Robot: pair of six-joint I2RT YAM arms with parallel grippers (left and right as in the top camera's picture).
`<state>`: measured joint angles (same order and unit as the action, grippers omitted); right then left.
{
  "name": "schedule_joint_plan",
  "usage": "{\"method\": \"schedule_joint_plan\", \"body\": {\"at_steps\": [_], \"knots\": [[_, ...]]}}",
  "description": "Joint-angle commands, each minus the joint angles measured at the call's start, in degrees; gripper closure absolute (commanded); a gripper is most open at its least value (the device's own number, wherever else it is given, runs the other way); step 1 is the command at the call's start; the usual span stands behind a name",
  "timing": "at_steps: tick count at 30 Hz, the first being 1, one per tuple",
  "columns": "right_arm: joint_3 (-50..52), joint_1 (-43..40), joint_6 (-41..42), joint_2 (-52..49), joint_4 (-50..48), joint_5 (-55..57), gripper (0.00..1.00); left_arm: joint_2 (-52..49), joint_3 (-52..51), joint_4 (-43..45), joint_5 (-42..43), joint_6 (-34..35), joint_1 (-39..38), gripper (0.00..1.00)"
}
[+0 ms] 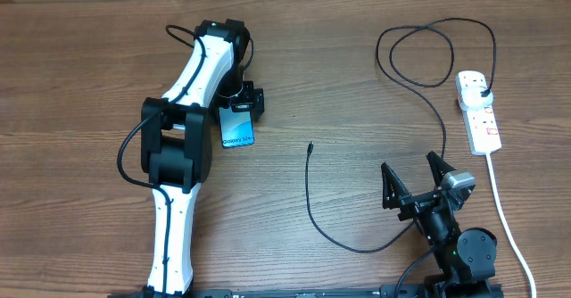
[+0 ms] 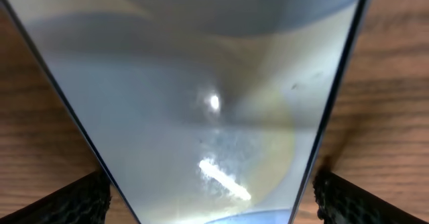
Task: Plug charger to phone and switch on socket
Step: 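Close the left gripper on the phone's long edges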
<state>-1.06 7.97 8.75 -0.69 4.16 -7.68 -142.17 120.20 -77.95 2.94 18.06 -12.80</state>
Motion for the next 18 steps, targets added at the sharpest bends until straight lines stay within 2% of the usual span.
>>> {"method": "schedule_joint_plan", "body": {"at_steps": [1, 18], "knots": [[0.6, 0.1, -0.2, 0.5, -0.2, -0.3, 0.00, -4.5, -3.7, 4.9, 0.8, -0.7, -0.3, 0.00], [0.6, 0.1, -0.2, 0.5, -0.2, -0.3, 0.00, -4.5, -12.9, 9.0, -3.0, -0.7, -0.3, 0.00]]}}
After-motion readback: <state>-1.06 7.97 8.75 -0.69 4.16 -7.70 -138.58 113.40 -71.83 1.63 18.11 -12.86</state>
